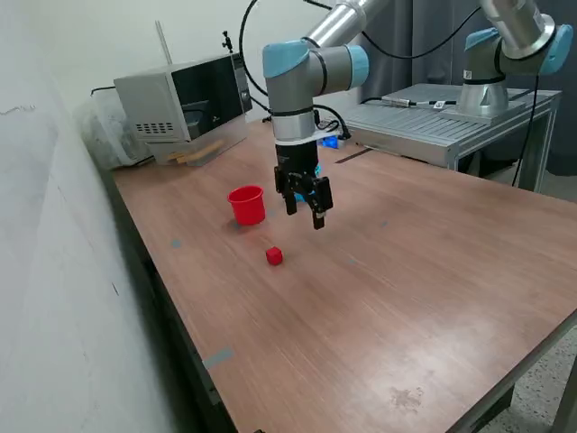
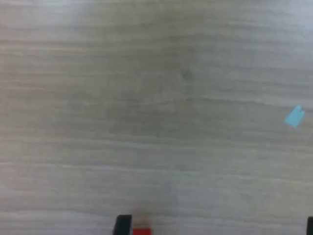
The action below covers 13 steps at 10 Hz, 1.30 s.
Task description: Place red objects in the red bin, and blue objects in the blue bin.
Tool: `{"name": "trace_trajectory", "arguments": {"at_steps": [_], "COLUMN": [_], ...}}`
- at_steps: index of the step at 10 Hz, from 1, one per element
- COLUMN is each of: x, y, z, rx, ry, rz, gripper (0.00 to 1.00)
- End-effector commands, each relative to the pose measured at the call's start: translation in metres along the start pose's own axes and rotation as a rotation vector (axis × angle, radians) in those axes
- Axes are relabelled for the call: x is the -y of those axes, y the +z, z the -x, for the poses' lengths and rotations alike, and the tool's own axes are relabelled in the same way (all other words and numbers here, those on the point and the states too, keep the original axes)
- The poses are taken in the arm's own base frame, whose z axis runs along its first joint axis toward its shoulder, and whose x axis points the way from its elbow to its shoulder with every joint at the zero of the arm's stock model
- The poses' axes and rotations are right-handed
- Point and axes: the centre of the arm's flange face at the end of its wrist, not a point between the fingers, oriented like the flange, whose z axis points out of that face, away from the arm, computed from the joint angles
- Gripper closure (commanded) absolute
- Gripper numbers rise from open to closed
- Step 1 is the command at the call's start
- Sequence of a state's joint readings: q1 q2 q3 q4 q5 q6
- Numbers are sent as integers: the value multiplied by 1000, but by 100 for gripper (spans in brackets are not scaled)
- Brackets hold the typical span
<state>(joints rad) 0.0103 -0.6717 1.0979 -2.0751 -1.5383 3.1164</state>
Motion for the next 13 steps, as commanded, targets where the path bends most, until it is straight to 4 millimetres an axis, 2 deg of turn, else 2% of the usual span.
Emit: {"name": "trace_trajectory", "arguments": {"at_steps": [1, 3, 4, 7, 10, 12, 13], "x": [-19, -22, -26, -33, -38, -38, -39], "y": [20, 42, 45, 43, 43, 56, 55], "z": [-2, -1, 0, 10, 35, 37, 37], "rx": [0, 17, 23, 27, 79, 78, 77], "ry": [6, 3, 2, 0, 26, 28, 28], "rz": [6, -6, -2, 13, 24, 10, 16], "gripper": [0, 0, 0, 0, 0, 0, 0]}}
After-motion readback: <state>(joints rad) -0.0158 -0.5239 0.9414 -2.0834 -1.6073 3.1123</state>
